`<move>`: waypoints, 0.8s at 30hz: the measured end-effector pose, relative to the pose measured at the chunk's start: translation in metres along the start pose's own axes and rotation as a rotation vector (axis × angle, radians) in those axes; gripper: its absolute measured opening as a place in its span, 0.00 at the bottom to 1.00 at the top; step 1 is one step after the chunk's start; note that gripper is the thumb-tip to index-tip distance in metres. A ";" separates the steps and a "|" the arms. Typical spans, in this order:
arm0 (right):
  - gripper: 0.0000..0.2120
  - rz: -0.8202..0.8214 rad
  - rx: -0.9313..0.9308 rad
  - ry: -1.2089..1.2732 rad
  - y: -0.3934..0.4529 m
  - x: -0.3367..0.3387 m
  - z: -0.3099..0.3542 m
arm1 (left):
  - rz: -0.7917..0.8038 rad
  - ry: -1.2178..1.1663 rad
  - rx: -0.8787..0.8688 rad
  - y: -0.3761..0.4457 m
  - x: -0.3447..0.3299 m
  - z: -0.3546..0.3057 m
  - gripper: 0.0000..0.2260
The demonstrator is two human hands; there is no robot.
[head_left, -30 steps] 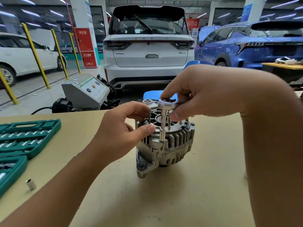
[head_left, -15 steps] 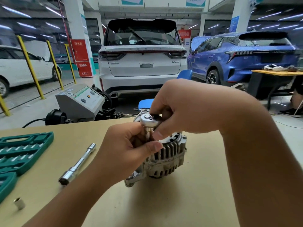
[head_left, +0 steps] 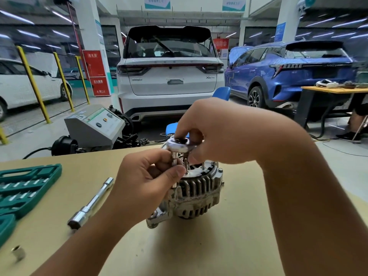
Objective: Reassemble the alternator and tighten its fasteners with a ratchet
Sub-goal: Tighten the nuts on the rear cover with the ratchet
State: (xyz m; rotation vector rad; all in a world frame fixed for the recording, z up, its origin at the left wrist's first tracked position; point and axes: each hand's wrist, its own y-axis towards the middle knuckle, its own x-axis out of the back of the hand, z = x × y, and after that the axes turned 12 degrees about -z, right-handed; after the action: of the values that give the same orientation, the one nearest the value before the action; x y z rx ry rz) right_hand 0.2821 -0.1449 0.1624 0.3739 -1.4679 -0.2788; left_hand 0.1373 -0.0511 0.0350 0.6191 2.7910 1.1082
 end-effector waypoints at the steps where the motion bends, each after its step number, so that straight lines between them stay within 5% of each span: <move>1: 0.13 -0.021 -0.016 0.028 0.001 -0.002 0.001 | 0.021 -0.009 0.019 0.000 0.003 0.001 0.02; 8: 0.03 -0.056 0.081 -0.097 0.005 -0.012 0.003 | 0.040 -0.019 -0.034 -0.001 0.003 0.002 0.02; 14: 0.09 -0.001 0.038 0.111 0.009 -0.014 -0.006 | 0.026 -0.081 0.082 0.004 0.008 0.006 0.06; 19: 0.16 0.023 0.050 0.103 0.007 -0.010 -0.007 | 0.080 -0.078 -0.013 0.006 0.016 0.009 0.04; 24: 0.19 -0.031 -0.031 0.146 0.015 -0.022 0.002 | -0.042 -0.034 0.042 0.011 0.024 0.017 0.06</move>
State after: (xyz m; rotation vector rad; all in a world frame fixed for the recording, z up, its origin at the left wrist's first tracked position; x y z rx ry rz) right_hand 0.2772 -0.1228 0.1487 0.3847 -1.3136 -0.2928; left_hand 0.1231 -0.0236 0.0316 0.5750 2.7915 1.0237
